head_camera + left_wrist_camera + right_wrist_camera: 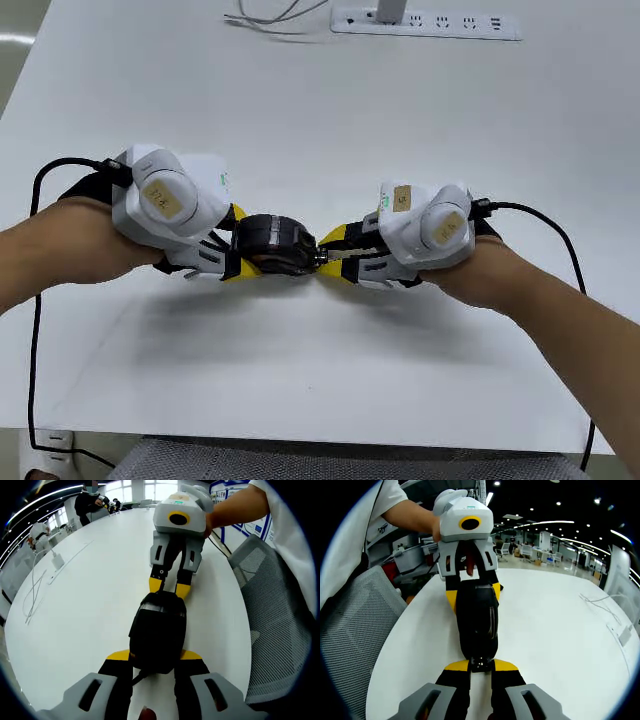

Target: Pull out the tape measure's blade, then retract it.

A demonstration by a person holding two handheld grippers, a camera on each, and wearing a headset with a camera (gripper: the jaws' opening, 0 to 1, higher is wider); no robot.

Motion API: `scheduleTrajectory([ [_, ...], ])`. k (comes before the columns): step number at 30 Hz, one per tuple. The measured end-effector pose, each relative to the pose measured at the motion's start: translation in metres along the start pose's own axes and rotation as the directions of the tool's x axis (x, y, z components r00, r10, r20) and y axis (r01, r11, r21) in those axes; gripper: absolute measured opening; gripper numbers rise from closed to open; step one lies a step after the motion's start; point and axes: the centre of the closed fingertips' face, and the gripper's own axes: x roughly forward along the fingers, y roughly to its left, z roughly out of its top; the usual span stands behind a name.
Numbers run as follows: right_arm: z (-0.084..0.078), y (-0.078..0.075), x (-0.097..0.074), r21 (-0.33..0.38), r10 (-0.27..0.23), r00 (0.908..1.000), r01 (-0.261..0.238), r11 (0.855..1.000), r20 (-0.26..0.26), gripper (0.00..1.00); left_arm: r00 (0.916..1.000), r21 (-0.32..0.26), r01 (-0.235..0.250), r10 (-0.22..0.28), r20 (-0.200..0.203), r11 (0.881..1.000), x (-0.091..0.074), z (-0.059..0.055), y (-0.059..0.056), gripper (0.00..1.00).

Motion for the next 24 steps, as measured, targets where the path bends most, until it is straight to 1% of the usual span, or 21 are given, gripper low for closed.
scheduleTrajectory([
  [6, -0.0003, 0.0001, 0.0005, 0.008, 0.018, 0.9998, -0.018, 1.000, 0.011, 0.11, 1.0000, 0.001, -0.004, 0.004, 0.000, 1.000, 0.0002, 0.0000, 0.0001, 0.27],
  [8, -0.0004, 0.0001, 0.0004, 0.009, 0.017, 0.9998, -0.017, 1.000, 0.011, 0.10, 1.0000, 0.001, -0.005, 0.005, 0.000, 1.000, 0.0001, 0.0000, 0.0000, 0.27],
  [12, -0.0003, 0.0009, 0.0004, -0.012, 0.011, 0.9999, -0.011, 1.000, 0.012, 0.10, 1.0000, 0.002, -0.005, 0.005, -0.001, 1.000, -0.0003, -0.0002, -0.0002, 0.27],
  [16, 0.0004, 0.0006, -0.0004, -0.009, 0.007, 0.9997, -0.007, 1.000, 0.023, 0.09, 1.0000, 0.005, -0.005, 0.005, 0.005, 1.000, -0.0004, -0.0005, -0.0002, 0.26],
  [19, -0.0001, 0.0003, -0.0011, -0.018, 0.006, 0.9999, -0.006, 1.000, 0.015, 0.08, 1.0000, 0.006, -0.005, 0.005, 0.001, 1.000, -0.0004, -0.0007, -0.0002, 0.26],
  [21, -0.0008, 0.0002, -0.0020, -0.017, 0.007, 0.9999, -0.007, 1.000, 0.016, 0.08, 1.0000, 0.001, -0.002, 0.002, 0.008, 1.000, -0.0003, -0.0005, 0.0000, 0.26],
  [24, -0.0032, -0.0003, -0.0052, -0.014, 0.005, 0.9999, -0.005, 1.000, 0.014, 0.08, 1.0000, 0.005, -0.002, 0.002, 0.005, 1.000, 0.0001, -0.0004, -0.0002, 0.26],
])
